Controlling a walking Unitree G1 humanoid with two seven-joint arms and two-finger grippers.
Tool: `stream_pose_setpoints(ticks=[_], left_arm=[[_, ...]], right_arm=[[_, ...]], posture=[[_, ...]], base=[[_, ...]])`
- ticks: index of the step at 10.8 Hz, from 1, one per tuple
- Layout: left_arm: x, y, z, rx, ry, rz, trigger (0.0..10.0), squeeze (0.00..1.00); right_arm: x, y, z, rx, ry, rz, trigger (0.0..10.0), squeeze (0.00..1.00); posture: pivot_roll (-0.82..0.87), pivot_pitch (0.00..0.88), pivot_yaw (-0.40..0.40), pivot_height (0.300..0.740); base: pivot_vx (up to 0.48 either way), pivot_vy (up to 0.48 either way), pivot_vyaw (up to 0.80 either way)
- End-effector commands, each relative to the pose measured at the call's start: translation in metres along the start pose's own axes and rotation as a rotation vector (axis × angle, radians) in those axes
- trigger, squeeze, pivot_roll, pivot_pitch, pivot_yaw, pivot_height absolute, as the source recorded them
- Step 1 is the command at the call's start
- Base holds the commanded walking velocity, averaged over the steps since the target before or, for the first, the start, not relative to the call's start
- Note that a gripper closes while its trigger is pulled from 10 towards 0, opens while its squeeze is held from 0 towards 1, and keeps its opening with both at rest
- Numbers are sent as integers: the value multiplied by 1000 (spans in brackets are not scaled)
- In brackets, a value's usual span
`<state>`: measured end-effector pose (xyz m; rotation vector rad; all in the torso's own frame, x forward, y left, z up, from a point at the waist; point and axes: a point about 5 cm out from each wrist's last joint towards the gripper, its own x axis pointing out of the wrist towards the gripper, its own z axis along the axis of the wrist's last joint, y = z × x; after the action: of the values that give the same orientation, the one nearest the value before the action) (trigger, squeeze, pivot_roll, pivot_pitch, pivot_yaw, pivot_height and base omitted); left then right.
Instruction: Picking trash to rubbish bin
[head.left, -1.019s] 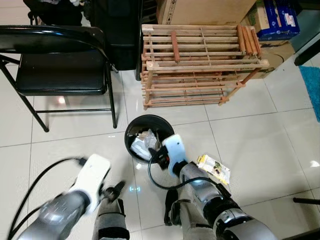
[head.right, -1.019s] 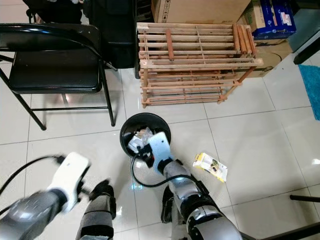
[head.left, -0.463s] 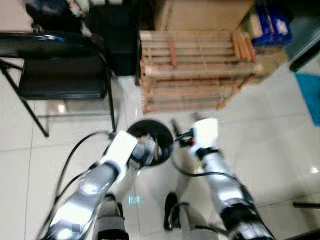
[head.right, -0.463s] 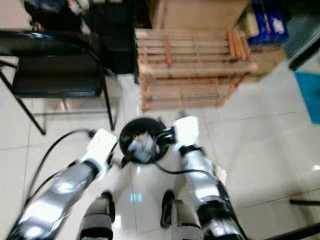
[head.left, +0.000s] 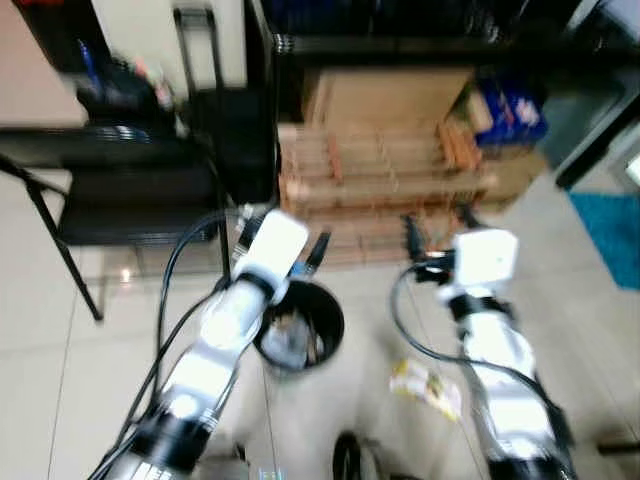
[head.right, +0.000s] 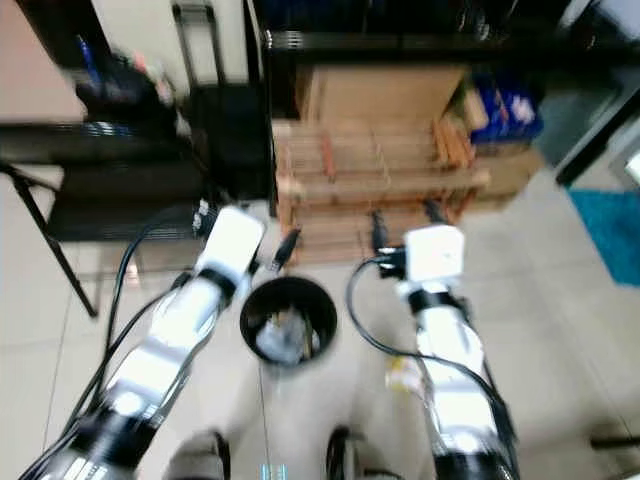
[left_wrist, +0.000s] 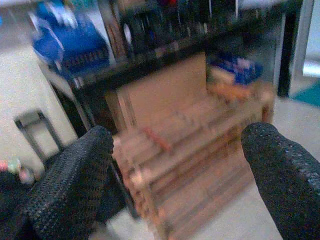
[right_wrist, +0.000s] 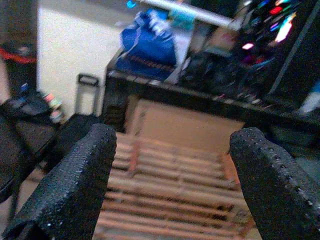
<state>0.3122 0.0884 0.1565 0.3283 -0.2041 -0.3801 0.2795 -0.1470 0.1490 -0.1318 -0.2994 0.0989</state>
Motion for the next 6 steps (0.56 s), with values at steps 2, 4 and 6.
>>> stream_pose_setpoints(ticks=[2, 4, 6], left_arm=[[10, -6, 6, -43, -27, 18, 10000, 0], [23, -18, 11, -111, -46, 0, 10000, 0], [32, -24, 15, -162, -59, -21, 10000, 0]], right_arm=[[-11, -15, 14, -48, -3, -80, 10000, 0], [-23, -29, 27, -57, 14, -170, 10000, 0], [-29, -36, 34, -63, 28, -210, 10000, 0]], posture=[[207, 69, -87, 740], [170, 57, -79, 740], [149, 45, -69, 740]], base=[[0, 0, 0], [0, 0, 0], [0, 0, -625]])
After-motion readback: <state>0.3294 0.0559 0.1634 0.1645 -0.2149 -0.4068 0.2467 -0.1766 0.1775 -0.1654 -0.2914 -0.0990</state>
